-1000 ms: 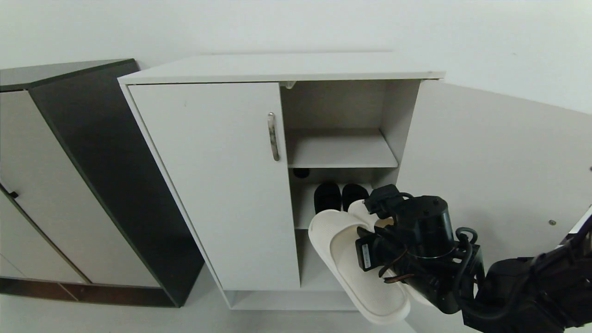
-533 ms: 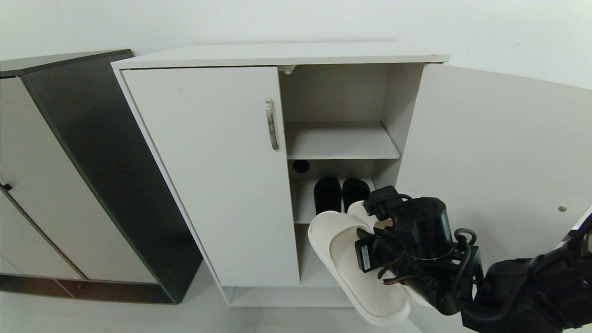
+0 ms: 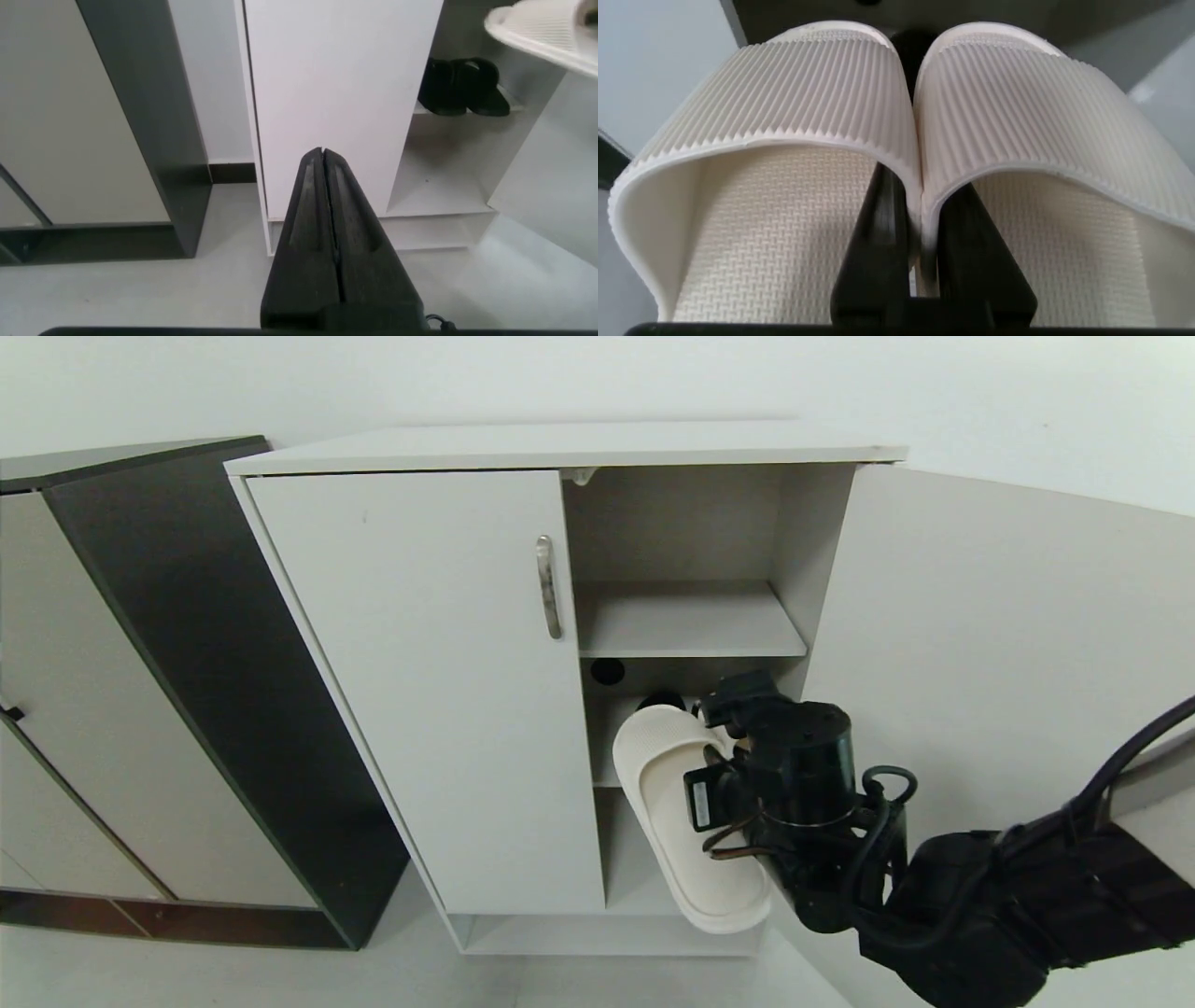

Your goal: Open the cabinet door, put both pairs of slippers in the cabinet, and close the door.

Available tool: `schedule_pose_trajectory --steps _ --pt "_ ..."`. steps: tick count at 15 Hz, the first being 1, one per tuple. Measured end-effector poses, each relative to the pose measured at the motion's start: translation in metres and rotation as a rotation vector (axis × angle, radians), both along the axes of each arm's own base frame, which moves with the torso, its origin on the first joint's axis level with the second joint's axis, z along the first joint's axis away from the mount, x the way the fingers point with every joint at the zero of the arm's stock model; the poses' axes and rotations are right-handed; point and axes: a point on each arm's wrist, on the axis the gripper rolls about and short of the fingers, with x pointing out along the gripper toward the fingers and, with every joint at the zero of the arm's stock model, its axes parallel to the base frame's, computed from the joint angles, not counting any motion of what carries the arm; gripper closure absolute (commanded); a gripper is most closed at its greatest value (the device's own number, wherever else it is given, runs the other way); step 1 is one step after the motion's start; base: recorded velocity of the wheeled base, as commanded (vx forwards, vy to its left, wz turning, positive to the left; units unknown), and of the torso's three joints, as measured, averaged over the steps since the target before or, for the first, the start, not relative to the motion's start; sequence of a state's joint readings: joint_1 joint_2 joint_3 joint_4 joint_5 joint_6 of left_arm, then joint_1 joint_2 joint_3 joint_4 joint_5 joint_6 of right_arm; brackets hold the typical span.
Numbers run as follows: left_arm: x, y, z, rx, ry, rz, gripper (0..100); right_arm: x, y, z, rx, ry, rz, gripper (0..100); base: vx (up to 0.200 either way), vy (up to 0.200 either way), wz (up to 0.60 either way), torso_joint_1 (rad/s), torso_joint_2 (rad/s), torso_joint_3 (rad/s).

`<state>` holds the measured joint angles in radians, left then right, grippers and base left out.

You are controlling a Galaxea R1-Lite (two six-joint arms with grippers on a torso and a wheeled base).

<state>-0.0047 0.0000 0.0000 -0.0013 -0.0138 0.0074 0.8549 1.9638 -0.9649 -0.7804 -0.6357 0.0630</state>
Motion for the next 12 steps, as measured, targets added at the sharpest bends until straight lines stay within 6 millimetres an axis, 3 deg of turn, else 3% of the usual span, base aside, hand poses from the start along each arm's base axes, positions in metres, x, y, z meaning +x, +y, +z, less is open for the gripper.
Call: schedule_pose_trajectory --steps 4,8,12 --pt "0.000 0.000 0.000 0.000 0.000 0.000 100 0.005 0.022 0.034 0.006 0.012 -0.064 100 0.000 0.000 0.00 0.000 0.00 0.000" --pt "0.000 0.000 0.000 0.000 0.000 0.000 100 0.005 0.028 0.065 0.060 0.084 -0.172 100 0.000 0.000 0.00 0.000 0.00 0.000" --pt "0.000 0.000 0.000 0.001 0.000 0.000 100 0.007 0.030 0.074 0.087 0.061 -0.189 100 0.000 0.000 0.00 0.000 0.00 0.000"
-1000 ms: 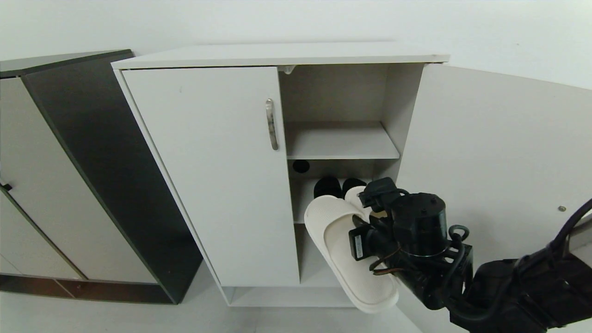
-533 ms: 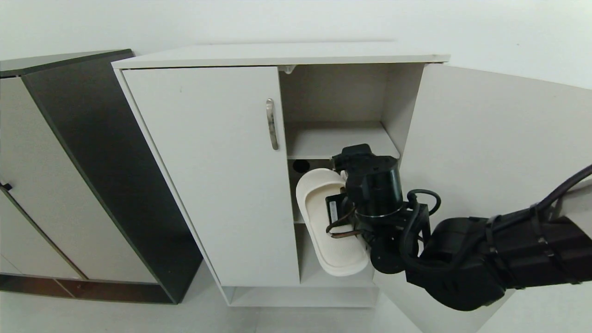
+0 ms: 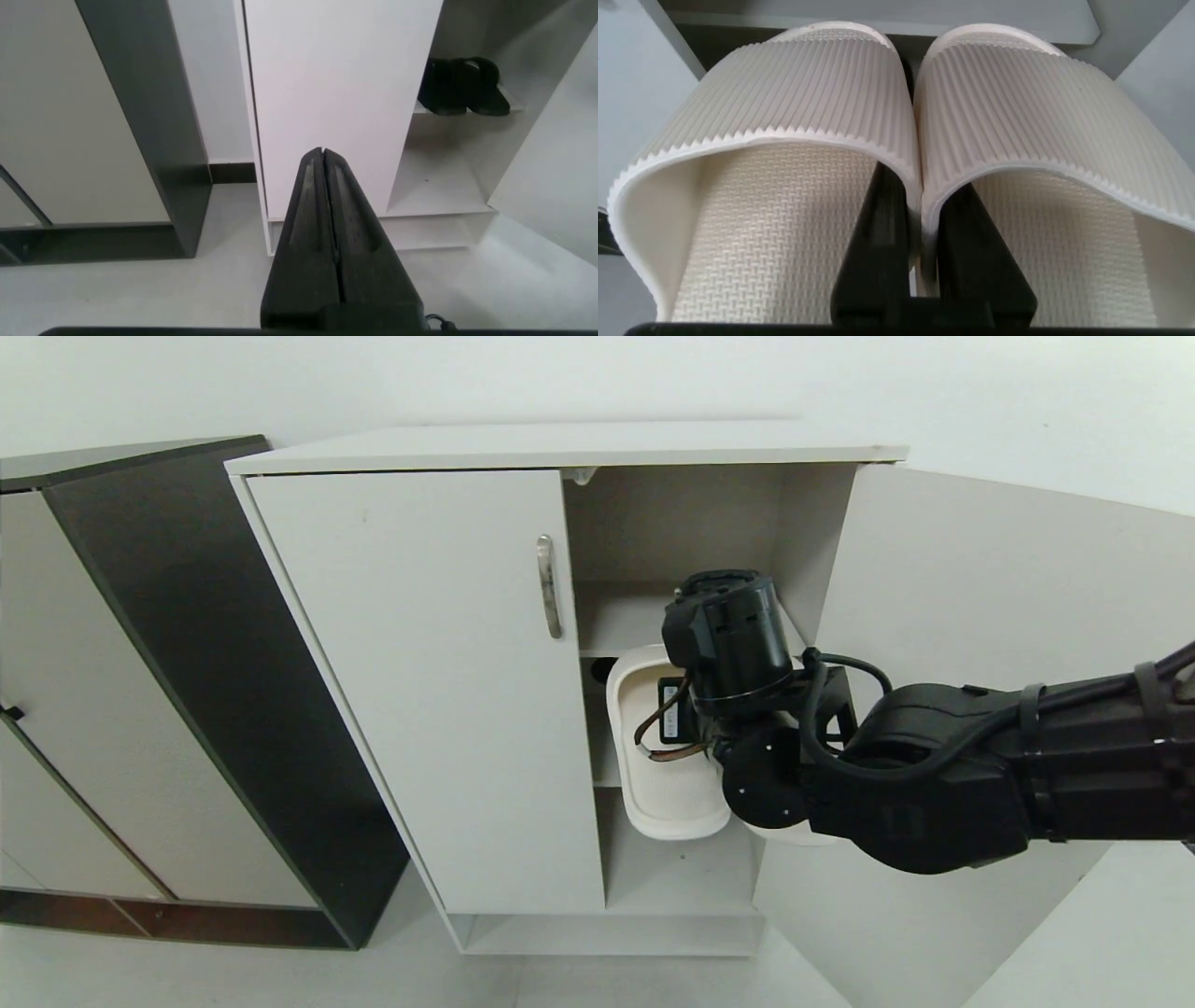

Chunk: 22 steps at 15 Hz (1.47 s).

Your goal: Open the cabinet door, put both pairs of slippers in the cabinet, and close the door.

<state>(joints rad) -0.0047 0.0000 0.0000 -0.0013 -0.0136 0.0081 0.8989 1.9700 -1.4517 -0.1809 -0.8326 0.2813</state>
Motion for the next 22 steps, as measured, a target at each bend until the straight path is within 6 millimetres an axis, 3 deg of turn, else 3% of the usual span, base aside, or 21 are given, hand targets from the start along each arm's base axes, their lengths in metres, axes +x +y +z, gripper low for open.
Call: schedule_pose_trajectory --steps 8,22 --pt "0.0000 0.0000 0.0000 0.000 0.000 0.000 100 0.0003 -0.0001 0.0013 0.001 -0.003 -0.001 100 0.000 0.000 0.00 0.000 0.00 0.000" --pt "0.0000 0.0000 0.0000 0.000 0.000 0.000 100 0.0018 0.0008 -0.0001 0.004 -0.005 -0.002 100 0.200 0.000 0.00 0.001 0.00 0.005"
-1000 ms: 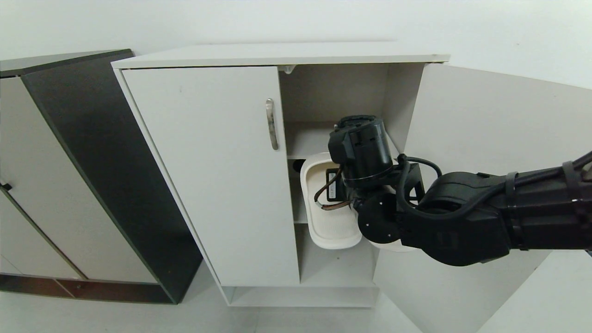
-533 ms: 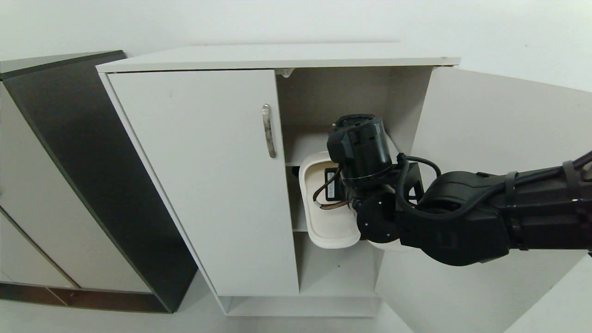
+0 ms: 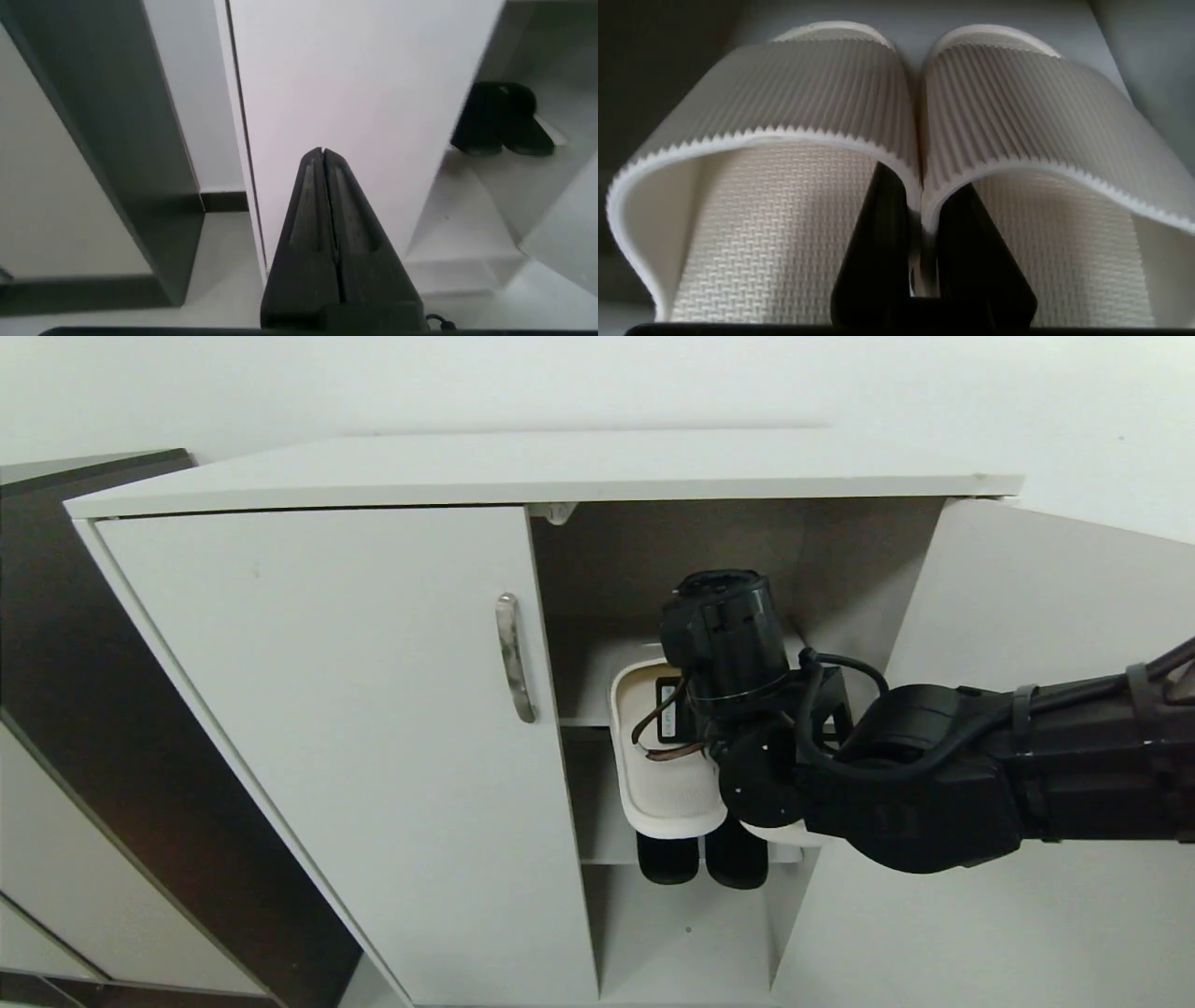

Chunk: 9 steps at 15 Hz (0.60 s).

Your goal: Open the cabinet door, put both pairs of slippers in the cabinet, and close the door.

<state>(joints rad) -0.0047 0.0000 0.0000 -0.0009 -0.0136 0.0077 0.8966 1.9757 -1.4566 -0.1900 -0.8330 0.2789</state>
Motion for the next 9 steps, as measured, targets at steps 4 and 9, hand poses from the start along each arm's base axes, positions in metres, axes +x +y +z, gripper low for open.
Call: schedule_pose_trajectory --steps 4,9 --pt "0.000 0.000 0.000 0.000 0.000 0.000 100 0.007 -0.001 -0.004 0.005 -0.007 -0.013 100 0.000 0.000 0.00 0.000 0.00 0.000" --pt "0.000 0.000 0.000 0.000 0.000 0.000 100 0.022 0.000 -0.007 -0.017 -0.038 0.045 100 0.000 0.000 0.00 0.000 0.00 0.000"
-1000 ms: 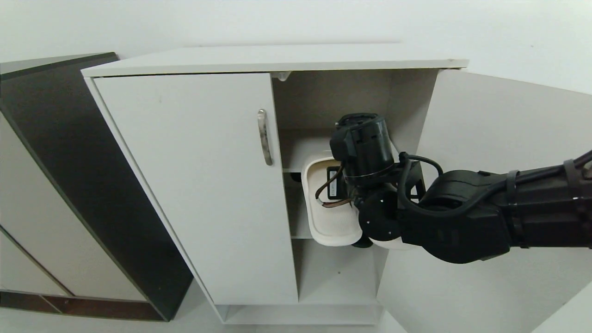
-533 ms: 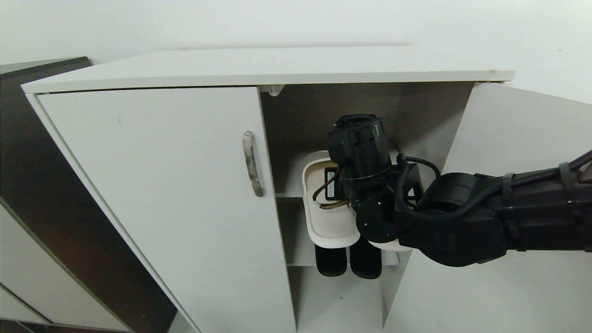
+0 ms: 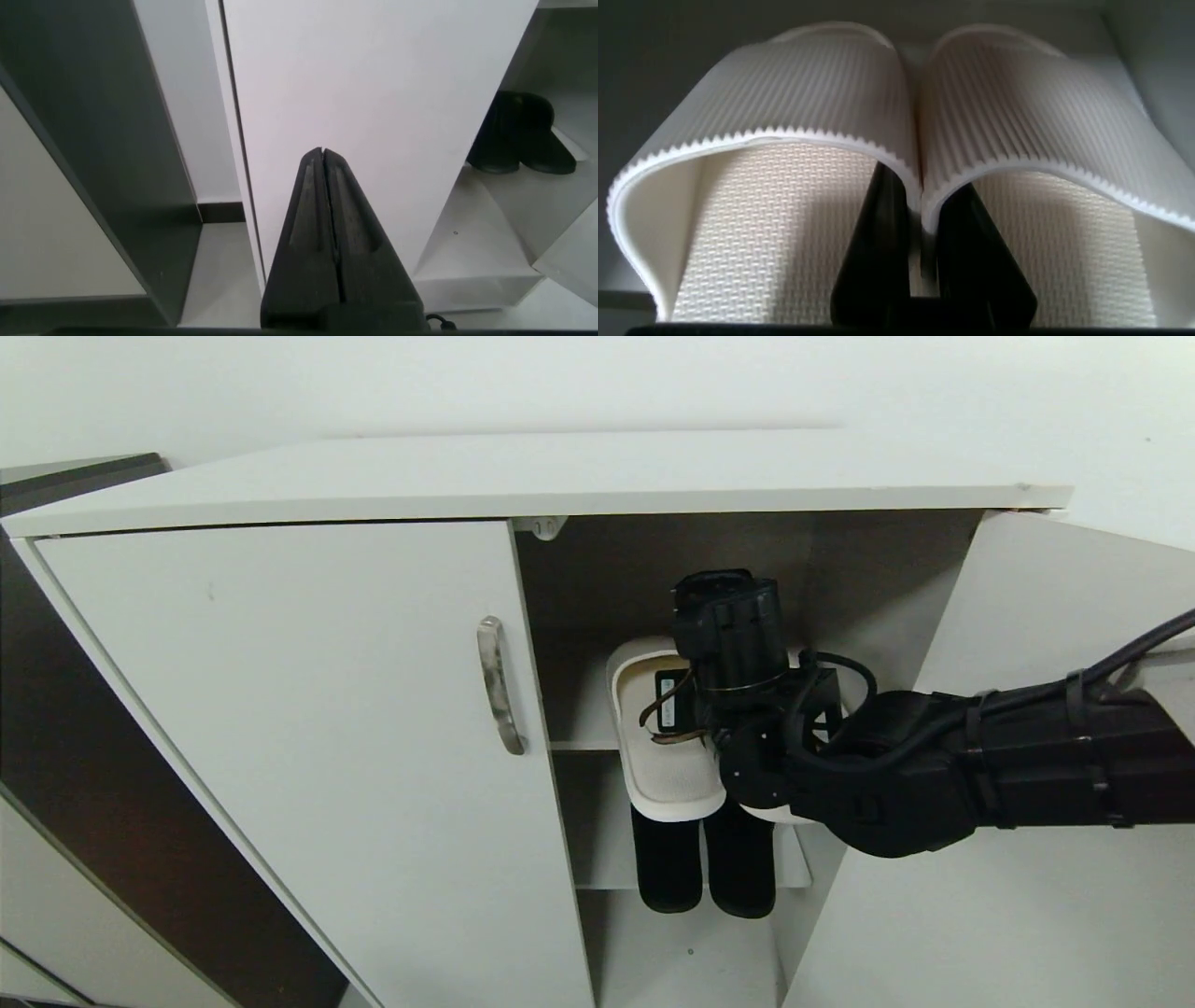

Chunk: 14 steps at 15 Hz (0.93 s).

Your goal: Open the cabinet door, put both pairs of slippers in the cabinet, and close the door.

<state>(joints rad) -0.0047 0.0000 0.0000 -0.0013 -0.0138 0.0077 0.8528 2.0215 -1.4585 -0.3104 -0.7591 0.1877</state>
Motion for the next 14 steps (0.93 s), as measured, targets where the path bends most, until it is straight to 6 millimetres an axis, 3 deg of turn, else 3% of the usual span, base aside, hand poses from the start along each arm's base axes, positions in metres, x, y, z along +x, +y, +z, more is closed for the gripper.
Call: schedule_pose_trajectory --steps 6,14 --pt "0.000 0.000 0.000 0.000 0.000 0.000 100 0.032 0.002 0.007 0.020 -0.021 -0.030 100 0.000 0.000 0.00 0.000 0.00 0.000" --pt "0.000 0.000 0.000 0.000 0.000 0.001 100 0.060 0.006 0.012 0.039 -0.040 -0.076 100 0.000 0.000 0.00 0.000 0.00 0.000"
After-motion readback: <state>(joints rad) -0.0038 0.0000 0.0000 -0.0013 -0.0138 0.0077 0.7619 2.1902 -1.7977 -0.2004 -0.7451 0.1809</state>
